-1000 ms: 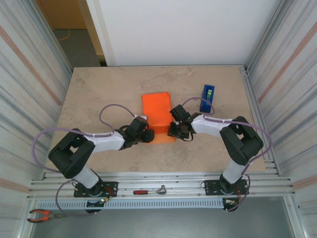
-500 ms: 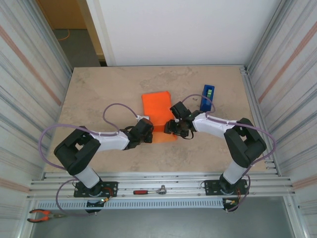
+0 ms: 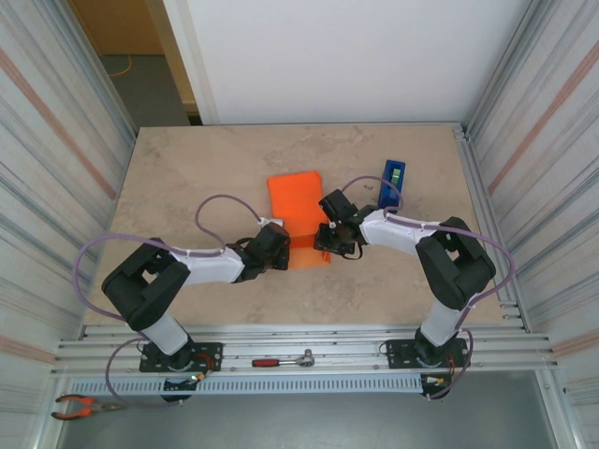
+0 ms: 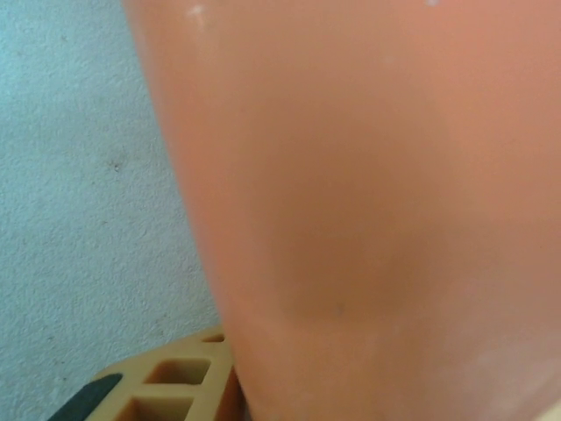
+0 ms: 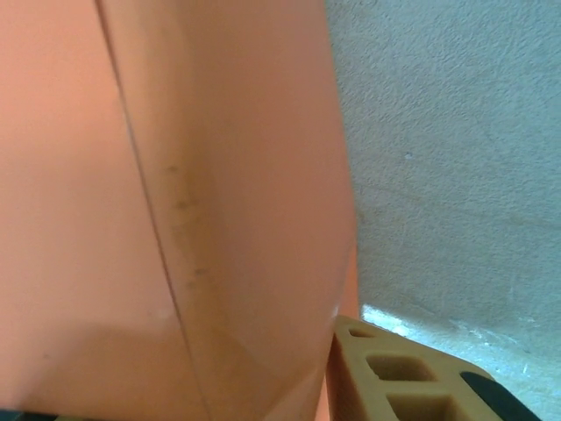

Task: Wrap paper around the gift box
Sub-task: Fold the third fold of the wrapping paper on the gift box.

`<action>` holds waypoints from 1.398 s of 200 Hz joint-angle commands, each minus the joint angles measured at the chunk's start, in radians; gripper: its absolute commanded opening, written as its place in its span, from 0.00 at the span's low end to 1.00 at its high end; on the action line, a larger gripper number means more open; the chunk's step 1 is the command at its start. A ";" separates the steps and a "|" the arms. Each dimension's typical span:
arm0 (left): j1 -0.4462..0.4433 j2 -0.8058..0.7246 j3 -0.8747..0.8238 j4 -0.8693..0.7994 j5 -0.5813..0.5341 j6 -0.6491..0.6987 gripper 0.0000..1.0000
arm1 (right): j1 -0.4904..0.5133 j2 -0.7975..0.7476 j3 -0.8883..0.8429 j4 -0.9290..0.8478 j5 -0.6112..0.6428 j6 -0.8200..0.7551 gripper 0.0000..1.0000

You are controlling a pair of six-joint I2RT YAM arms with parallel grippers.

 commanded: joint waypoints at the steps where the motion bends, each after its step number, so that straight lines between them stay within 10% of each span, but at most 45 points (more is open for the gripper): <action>1: -0.009 -0.014 0.013 -0.009 0.041 0.016 0.26 | 0.000 0.009 -0.016 0.009 0.028 0.021 0.27; 40: -0.009 -0.007 0.015 -0.010 0.031 0.012 0.26 | 0.002 -0.002 -0.034 0.001 0.027 0.019 0.00; 119: 0.019 -0.086 0.015 -0.080 0.055 0.010 0.55 | 0.003 -0.025 -0.025 -0.034 0.026 -0.008 0.00; 184: 0.024 -0.029 -0.006 -0.004 0.052 -0.019 0.30 | 0.004 -0.029 -0.033 -0.029 0.007 -0.011 0.00; 236: 0.021 -0.001 -0.013 0.003 0.041 -0.027 0.21 | 0.003 -0.103 -0.032 -0.057 -0.003 -0.003 0.53; 279: 0.014 -0.002 -0.018 0.010 0.035 -0.030 0.20 | 0.004 -0.097 -0.014 -0.084 0.006 -0.003 0.68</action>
